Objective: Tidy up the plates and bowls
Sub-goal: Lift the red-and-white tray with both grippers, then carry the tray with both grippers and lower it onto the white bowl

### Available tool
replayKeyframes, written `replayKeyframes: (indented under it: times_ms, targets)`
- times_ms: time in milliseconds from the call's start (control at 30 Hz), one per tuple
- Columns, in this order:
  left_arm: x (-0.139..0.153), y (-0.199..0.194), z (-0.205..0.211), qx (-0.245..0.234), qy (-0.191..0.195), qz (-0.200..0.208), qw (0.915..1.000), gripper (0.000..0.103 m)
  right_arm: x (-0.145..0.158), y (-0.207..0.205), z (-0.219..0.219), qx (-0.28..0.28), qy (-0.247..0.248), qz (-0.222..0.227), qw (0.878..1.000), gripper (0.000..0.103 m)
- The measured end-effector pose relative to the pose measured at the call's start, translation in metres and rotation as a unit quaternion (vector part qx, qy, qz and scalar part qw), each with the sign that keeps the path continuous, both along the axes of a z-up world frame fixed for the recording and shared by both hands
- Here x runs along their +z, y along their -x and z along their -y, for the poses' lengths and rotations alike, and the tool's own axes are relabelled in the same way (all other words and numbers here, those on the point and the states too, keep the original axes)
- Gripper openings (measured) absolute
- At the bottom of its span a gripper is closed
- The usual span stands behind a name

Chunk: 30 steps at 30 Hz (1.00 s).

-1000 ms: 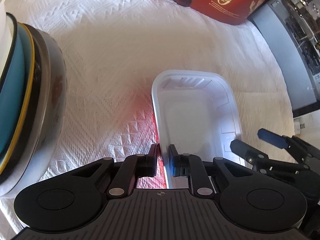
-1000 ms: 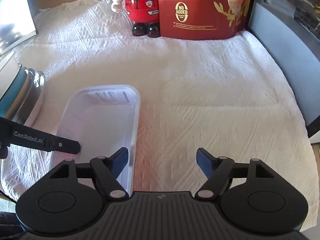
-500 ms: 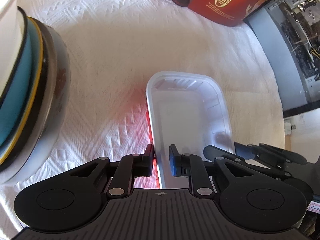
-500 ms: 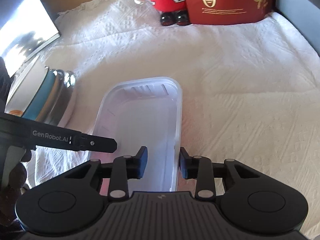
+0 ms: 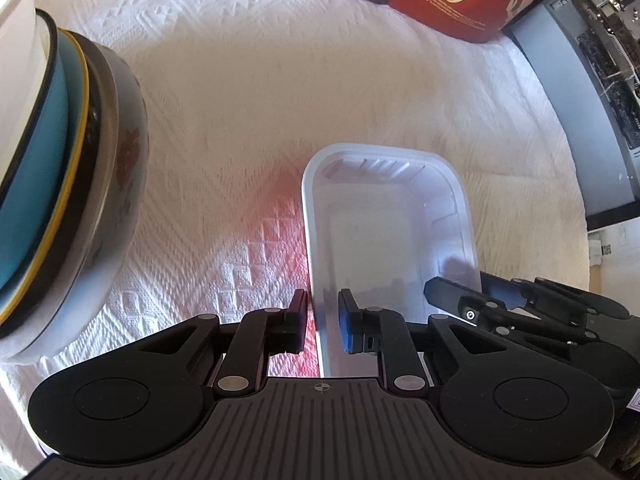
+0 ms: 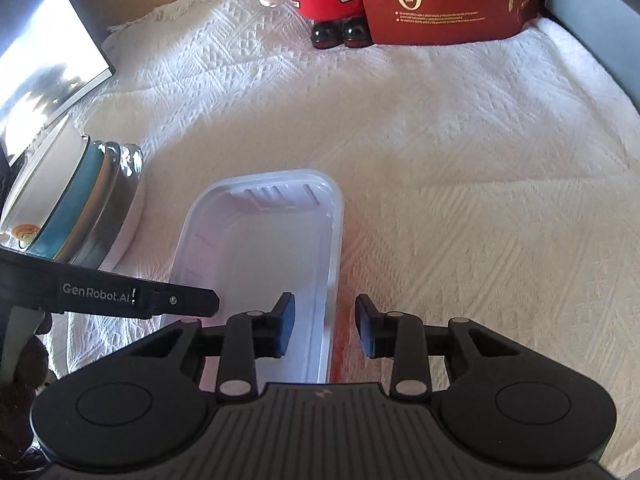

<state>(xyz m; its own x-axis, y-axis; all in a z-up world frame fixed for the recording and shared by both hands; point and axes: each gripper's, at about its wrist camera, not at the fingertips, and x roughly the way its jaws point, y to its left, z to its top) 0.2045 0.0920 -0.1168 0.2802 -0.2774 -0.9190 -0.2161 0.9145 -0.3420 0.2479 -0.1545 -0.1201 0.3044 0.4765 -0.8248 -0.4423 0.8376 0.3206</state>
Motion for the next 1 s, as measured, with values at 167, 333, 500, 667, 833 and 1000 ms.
replayKeyframes:
  times_ms: [167,333,500,667,833,1000]
  targets:
    - [-0.004,0.001,0.001,-0.002,0.006,-0.001,1.0000,0.019,-0.006,0.004,-0.004,0.006,-0.005,-0.014,1.000,0.033]
    - [-0.003,0.000,0.000,-0.006,0.006,0.002,1.0000,0.019,-0.003,0.004,-0.012,0.009,0.003,-0.015,1.000,0.032]
    - [0.007,-0.003,-0.002,-0.002,-0.005,0.006,1.0000,0.020,0.005,0.001,-0.017,-0.002,-0.008,-0.006,1.000,0.031]
    - [0.036,-0.011,-0.009,0.009,-0.002,0.029,0.9995,0.020,0.028,-0.007,-0.016,-0.016,-0.025,0.016,0.999,0.031]
    - [0.094,-0.022,-0.025,0.020,-0.007,0.085,0.9961,0.020,0.081,-0.024,-0.023,-0.018,-0.053,0.068,0.996,0.031]
    - [0.147,-0.022,-0.063,0.044,-0.011,0.127,0.9908,0.020,0.139,-0.034,-0.051,0.001,-0.077,0.118,0.990,0.031]
